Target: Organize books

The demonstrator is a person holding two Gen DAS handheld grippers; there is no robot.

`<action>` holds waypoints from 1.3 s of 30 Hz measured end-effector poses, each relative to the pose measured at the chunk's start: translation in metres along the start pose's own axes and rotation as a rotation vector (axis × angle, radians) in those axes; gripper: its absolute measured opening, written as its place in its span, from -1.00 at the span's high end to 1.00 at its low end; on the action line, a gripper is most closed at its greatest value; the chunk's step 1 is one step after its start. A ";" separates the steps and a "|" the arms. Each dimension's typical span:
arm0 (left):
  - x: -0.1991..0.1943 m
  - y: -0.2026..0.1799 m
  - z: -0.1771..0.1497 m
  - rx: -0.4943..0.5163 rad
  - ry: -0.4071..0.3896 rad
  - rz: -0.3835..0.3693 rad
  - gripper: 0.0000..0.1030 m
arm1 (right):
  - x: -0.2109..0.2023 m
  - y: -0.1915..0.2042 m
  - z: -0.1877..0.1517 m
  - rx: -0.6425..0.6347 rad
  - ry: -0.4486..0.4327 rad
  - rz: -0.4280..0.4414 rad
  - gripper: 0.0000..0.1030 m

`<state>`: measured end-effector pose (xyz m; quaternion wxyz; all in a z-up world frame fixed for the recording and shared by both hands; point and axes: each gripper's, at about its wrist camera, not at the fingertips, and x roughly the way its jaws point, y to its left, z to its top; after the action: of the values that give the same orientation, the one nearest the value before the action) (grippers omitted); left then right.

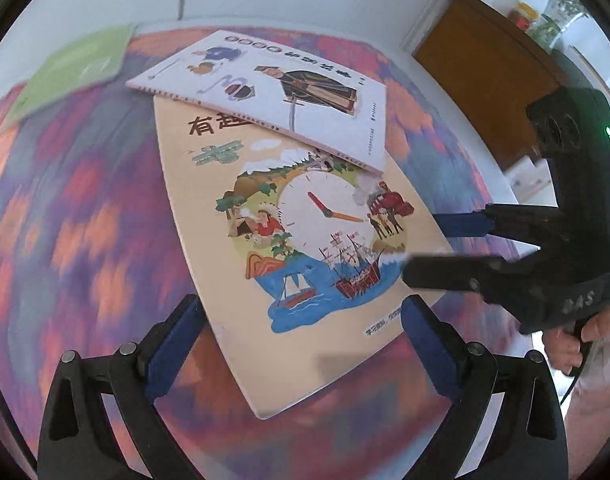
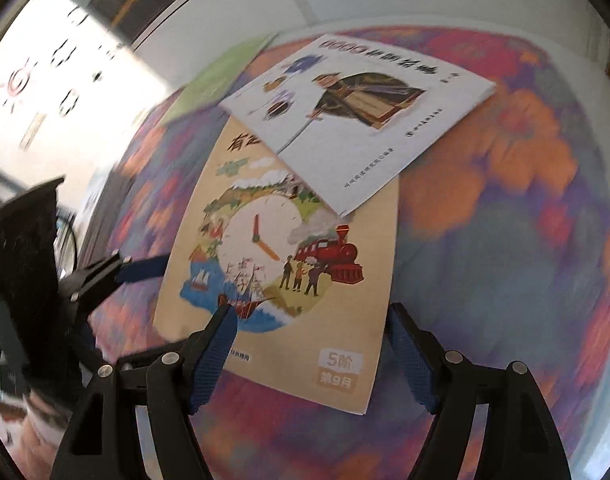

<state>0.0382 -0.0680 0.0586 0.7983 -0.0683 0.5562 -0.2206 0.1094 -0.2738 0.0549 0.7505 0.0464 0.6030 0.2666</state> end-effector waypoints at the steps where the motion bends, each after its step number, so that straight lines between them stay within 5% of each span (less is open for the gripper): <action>1: -0.008 0.005 -0.010 -0.011 0.008 -0.008 -0.88 | 0.001 0.012 -0.013 -0.024 0.023 0.022 -0.50; 6: -0.036 0.048 -0.032 -0.122 -0.007 -0.047 -0.84 | -0.007 0.035 -0.043 -0.046 0.058 0.170 -0.29; 11: -0.057 0.049 -0.006 -0.095 -0.100 -0.030 -0.84 | -0.040 -0.003 -0.010 0.047 -0.115 0.113 -0.29; 15: -0.036 0.035 0.027 -0.065 -0.148 -0.001 -0.84 | -0.051 -0.019 0.049 0.058 -0.262 -0.036 -0.29; 19: 0.003 0.027 0.048 -0.097 -0.084 -0.047 -0.84 | -0.023 -0.029 0.103 0.115 -0.231 -0.006 -0.29; 23: 0.015 0.019 0.054 -0.066 -0.096 -0.006 -0.84 | 0.006 -0.031 0.127 0.082 -0.156 -0.156 -0.29; 25: 0.017 0.015 0.055 -0.052 -0.086 -0.032 -0.84 | 0.023 -0.032 0.120 0.100 -0.086 -0.114 -0.30; 26: 0.018 0.013 0.057 -0.043 -0.075 -0.059 -0.85 | 0.017 -0.030 0.113 0.077 -0.119 -0.125 -0.30; 31: 0.025 -0.013 0.050 0.036 -0.039 -0.027 -0.87 | -0.004 -0.022 0.069 0.089 -0.034 -0.115 -0.30; 36: 0.013 -0.030 0.013 0.091 0.045 -0.143 -0.87 | -0.031 -0.013 0.001 0.119 0.049 -0.066 -0.38; 39: 0.009 -0.029 0.001 0.101 0.074 -0.179 -0.73 | -0.045 -0.015 -0.038 0.106 0.091 0.042 -0.37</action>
<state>0.0337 -0.0976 0.0615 0.7568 -0.0693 0.5652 -0.3211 0.0734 -0.3168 0.0784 0.7131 0.0866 0.6484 0.2521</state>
